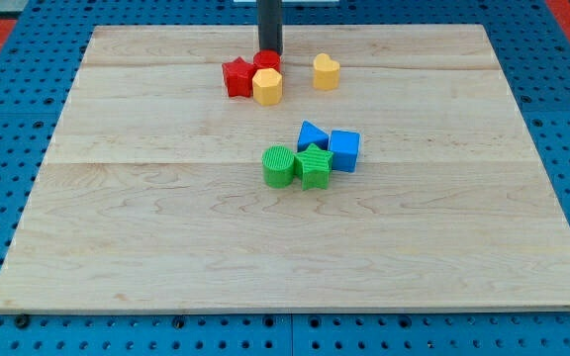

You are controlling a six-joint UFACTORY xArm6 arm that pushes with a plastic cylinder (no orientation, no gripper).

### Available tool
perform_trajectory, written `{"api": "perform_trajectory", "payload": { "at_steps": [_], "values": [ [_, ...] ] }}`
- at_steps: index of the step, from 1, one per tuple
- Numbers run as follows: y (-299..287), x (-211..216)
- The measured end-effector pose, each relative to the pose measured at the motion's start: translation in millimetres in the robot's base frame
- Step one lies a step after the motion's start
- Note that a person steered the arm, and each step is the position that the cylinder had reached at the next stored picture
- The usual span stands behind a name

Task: Move the heart vertically above the triangle

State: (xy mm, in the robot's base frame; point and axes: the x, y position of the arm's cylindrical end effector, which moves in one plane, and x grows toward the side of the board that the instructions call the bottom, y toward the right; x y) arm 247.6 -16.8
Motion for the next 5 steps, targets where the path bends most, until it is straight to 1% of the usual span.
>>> {"api": "perform_trajectory", "payload": {
  "at_steps": [1, 2, 3, 4, 5],
  "values": [
    [53.2, -13.7],
    [100.1, 10.7],
    [112.4, 42.7],
    [88.2, 47.3],
    [112.7, 31.4]
  ]
}}
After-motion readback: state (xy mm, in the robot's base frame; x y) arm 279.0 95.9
